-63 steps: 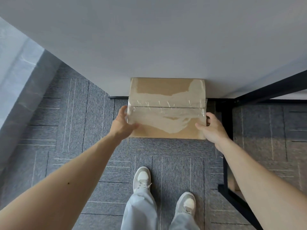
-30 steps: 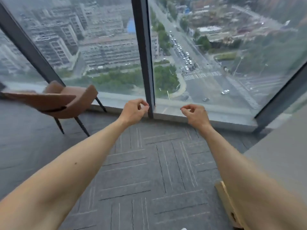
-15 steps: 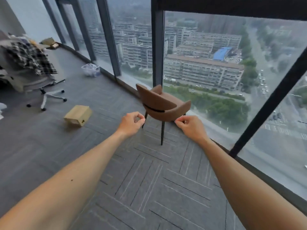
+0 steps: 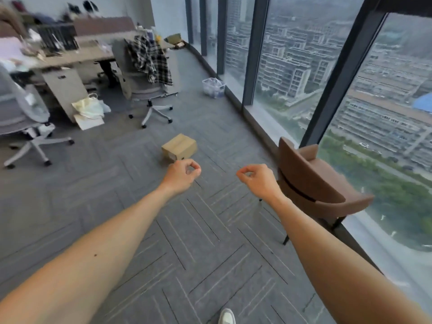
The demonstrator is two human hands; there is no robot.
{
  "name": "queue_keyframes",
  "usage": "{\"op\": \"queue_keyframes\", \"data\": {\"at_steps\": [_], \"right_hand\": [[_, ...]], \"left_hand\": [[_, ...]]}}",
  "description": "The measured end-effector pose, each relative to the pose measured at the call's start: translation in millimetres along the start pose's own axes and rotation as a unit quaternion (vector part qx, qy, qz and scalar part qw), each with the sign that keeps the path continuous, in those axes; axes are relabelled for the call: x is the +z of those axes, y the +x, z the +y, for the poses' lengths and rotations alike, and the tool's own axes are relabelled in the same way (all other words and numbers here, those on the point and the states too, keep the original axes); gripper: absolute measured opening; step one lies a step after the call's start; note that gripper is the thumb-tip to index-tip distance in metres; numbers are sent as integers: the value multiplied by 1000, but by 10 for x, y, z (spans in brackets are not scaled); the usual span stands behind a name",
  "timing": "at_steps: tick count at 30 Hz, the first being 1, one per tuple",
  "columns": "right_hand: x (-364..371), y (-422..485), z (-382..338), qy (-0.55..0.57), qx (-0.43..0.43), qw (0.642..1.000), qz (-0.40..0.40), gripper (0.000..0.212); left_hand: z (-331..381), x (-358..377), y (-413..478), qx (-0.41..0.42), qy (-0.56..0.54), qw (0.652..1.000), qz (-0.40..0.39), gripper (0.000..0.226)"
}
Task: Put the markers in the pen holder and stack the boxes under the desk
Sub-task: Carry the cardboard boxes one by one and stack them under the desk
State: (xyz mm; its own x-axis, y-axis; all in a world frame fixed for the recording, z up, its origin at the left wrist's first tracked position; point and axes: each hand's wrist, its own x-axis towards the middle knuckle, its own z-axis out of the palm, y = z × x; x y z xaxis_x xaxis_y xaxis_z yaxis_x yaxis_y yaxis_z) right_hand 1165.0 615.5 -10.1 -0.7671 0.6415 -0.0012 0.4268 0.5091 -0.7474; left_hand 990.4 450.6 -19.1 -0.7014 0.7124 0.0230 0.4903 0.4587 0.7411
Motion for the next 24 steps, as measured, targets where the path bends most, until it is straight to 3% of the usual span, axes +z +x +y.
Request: {"op": "queue_keyframes", "data": {"at_steps": [6, 13, 18, 24], "right_hand": [[370, 1507, -246, -9, -37, 996, -75, 18], [958, 3060, -396, -13, -56, 990, -130, 20], [1409, 4364, -447, -44, -17, 988, -149, 37], [1617, 5763, -469, -64, 31, 987, -146, 38]], "left_hand": [[-313, -450, 1044, -56, -1, 996, 64, 12], [-897, -712, 2218, -110, -4, 991, 77, 14], [-1473, -868, 3412, -139, -13, 987, 74, 15], [-1885, -1204, 4926, -164, 1, 986, 42, 29]]}}
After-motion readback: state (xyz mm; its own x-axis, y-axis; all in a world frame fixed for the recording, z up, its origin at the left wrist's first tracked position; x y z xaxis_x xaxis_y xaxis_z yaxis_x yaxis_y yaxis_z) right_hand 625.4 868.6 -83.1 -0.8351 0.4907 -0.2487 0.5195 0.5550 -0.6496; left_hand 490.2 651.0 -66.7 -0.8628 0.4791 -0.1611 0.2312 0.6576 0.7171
